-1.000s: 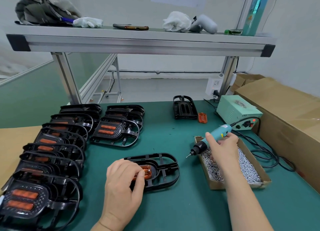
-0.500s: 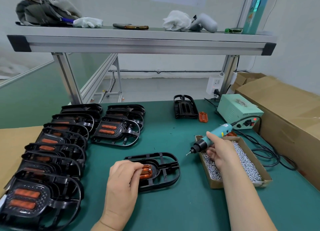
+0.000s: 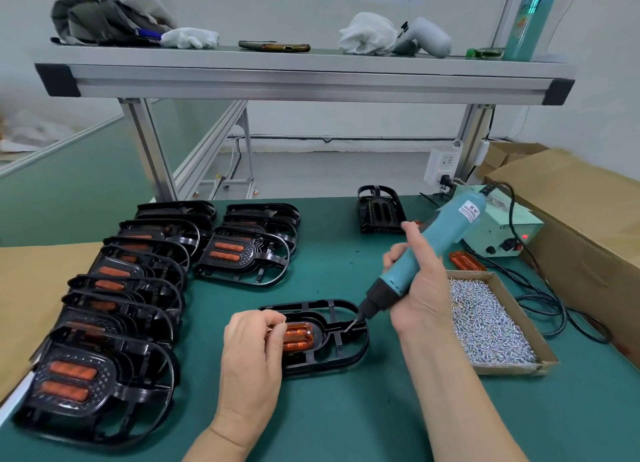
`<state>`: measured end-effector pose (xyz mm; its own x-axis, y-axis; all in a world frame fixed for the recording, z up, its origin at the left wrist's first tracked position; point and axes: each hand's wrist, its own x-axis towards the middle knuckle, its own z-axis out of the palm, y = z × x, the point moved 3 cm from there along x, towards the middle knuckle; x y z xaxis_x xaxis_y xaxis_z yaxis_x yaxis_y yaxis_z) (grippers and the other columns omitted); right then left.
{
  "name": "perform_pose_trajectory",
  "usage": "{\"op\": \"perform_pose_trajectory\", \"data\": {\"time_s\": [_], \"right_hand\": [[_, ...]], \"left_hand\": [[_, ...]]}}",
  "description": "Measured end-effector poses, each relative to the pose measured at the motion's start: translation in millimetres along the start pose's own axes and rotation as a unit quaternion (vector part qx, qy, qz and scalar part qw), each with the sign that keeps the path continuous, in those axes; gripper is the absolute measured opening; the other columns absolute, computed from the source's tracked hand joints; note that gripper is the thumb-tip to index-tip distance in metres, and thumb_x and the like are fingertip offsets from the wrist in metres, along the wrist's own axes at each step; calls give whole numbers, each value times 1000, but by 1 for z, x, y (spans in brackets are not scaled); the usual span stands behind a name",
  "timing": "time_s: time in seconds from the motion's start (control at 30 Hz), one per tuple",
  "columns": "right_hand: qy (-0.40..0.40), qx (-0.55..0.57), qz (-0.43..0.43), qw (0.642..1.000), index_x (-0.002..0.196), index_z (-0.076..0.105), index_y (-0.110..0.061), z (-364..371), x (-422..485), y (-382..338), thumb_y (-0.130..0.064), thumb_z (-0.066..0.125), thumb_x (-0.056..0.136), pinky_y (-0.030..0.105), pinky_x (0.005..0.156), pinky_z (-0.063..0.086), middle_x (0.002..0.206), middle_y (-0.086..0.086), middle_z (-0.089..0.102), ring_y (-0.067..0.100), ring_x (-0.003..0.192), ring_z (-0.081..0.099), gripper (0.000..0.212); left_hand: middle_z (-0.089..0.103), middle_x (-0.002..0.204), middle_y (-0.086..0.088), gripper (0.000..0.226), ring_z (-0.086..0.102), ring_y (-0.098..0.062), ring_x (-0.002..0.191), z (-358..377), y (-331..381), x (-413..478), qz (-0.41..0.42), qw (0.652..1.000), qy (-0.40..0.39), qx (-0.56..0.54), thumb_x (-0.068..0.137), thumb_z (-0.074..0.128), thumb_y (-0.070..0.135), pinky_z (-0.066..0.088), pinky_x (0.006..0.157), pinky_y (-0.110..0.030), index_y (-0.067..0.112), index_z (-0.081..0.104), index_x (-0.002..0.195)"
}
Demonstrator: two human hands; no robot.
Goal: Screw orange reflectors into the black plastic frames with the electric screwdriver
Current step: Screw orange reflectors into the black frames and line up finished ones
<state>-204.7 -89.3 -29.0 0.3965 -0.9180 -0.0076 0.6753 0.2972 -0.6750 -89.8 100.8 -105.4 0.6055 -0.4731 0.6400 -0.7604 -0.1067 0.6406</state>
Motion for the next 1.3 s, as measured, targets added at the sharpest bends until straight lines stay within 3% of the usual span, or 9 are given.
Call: {"op": "perform_pose_trajectory", "data": {"time_s": [0.13,0.3,0.4,0.53,0.6,0.93,1.13,1.3], "right_hand": [[-67,23,50,996,111,61,-15,29,-14,11,-26,77,75,20,53,38,64,-1,50,12,55,44,41],[-106,29,72,991,97,71,-9,54,-21,19,-31,82,68,19,51,44,69,2,52,13,57,48,38],[-55,15,25,998,101,63,-7,61,-24,28,-23,82,71,20,51,45,72,1,57,11,54,49,40],[24,3,-31,999,88,60,-13,64,-25,40,-10,77,85,22,52,46,61,-6,61,8,51,51,17],[45,-2,-40,998,83,58,-17,64,-25,43,-11,77,85,22,52,47,57,-7,59,8,49,51,19],[67,-8,-40,997,88,56,-18,62,-22,48,-15,77,86,24,56,47,56,-9,59,8,50,52,22],[85,-15,-35,996,86,56,-19,60,-20,51,-16,78,85,23,54,47,56,-11,59,7,51,53,22],[118,-48,-30,991,85,54,-21,57,-18,55,-22,78,84,19,50,45,52,-10,55,6,47,49,25]], "left_hand": [[52,93,25,10,53,-11,90,2,4,1,-12,1000,-9,-8,96,45,32,39,81,-18,31,53,90],[56,92,21,11,56,-10,91,-4,3,0,-54,998,-8,-34,95,49,29,38,81,-9,33,56,88],[61,92,17,19,58,-9,94,-5,-1,0,-100,993,3,-54,93,53,21,38,81,-6,37,58,86],[62,92,18,29,59,-10,95,-4,-4,-1,-120,991,4,-59,96,59,10,40,81,-8,36,60,85],[61,97,21,22,59,-10,95,-5,-4,0,-123,990,8,-62,95,56,18,40,80,-8,37,60,84],[62,94,21,16,60,-10,95,-5,-6,1,-141,987,13,-75,93,51,27,42,79,-11,36,61,83],[63,93,18,33,61,-9,95,-4,-7,1,-145,987,9,-73,95,61,5,41,79,-8,36,61,84],[64,90,8,28,61,-3,92,-8,-1,0,-111,992,19,-62,94,63,8,40,78,-4,34,61,86]]}}
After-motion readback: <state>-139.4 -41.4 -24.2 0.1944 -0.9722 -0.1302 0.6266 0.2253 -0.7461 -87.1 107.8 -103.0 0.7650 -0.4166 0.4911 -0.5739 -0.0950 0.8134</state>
